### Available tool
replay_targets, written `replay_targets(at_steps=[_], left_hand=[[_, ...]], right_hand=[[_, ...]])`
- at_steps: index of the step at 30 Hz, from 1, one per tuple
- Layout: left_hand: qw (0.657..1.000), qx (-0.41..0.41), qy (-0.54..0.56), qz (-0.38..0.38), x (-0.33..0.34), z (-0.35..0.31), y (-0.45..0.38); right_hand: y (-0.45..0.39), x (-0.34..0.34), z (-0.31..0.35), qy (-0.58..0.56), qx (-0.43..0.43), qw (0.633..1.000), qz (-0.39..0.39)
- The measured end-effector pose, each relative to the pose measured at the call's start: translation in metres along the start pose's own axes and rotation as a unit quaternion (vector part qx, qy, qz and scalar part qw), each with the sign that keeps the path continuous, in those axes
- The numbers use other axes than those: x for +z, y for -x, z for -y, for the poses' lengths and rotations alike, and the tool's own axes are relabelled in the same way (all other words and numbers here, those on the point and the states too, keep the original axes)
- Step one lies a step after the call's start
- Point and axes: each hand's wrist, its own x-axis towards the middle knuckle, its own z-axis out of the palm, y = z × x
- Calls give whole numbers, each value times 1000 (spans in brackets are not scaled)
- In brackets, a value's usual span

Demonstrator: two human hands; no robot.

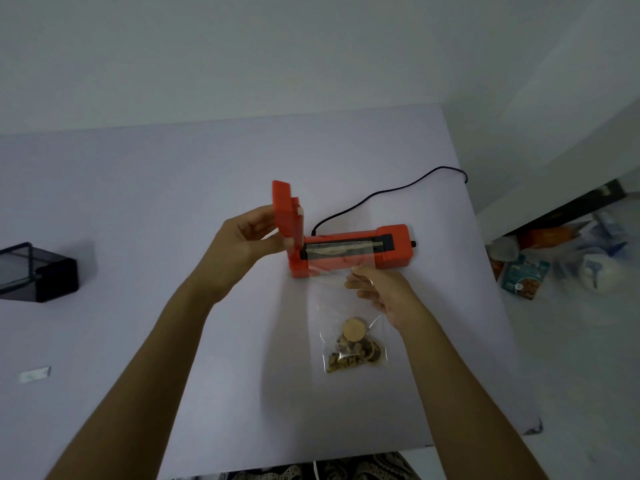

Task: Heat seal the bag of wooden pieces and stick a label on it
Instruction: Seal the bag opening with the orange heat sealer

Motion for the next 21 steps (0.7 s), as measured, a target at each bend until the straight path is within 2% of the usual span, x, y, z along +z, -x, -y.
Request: replay_targets(at_steps=[5,11,21], left_hand=[[989,10,-144,40,12,-2,-18],[937,47,-340,71,31,-8,-38],[905,59,-408,103,51,0,-54]], right_hand=[[-1,-1,-1,1,-2,1000,2],[-1,-2,1,6,-3,1000,2],[-2,-4,2,10,2,1000,-2]])
